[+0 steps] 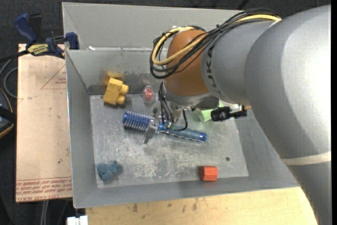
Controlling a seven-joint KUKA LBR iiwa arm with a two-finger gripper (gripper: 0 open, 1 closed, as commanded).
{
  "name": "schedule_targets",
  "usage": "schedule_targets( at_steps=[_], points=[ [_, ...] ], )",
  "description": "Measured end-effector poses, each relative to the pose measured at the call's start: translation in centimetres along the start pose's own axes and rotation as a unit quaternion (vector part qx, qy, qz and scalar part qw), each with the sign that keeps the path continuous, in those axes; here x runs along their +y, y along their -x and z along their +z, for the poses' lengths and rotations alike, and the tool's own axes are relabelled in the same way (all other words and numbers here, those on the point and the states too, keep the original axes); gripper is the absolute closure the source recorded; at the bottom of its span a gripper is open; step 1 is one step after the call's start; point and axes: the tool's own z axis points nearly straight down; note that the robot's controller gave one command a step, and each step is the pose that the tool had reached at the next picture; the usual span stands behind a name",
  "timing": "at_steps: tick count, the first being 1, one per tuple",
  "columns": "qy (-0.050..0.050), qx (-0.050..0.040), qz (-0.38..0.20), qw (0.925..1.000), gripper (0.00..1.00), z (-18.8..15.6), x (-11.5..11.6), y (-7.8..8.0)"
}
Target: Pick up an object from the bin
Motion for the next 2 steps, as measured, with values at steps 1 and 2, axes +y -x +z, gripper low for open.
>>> schedule_targets(
  at_steps=[1,2],
  points=[
    [0.003,-0.0003,0.058,0.9983,0.0,2.39,0.18,0.78],
    [0.002,-0.0012,0.057,0.9984,0.0,2.1,0.36,0.89]
  ],
)
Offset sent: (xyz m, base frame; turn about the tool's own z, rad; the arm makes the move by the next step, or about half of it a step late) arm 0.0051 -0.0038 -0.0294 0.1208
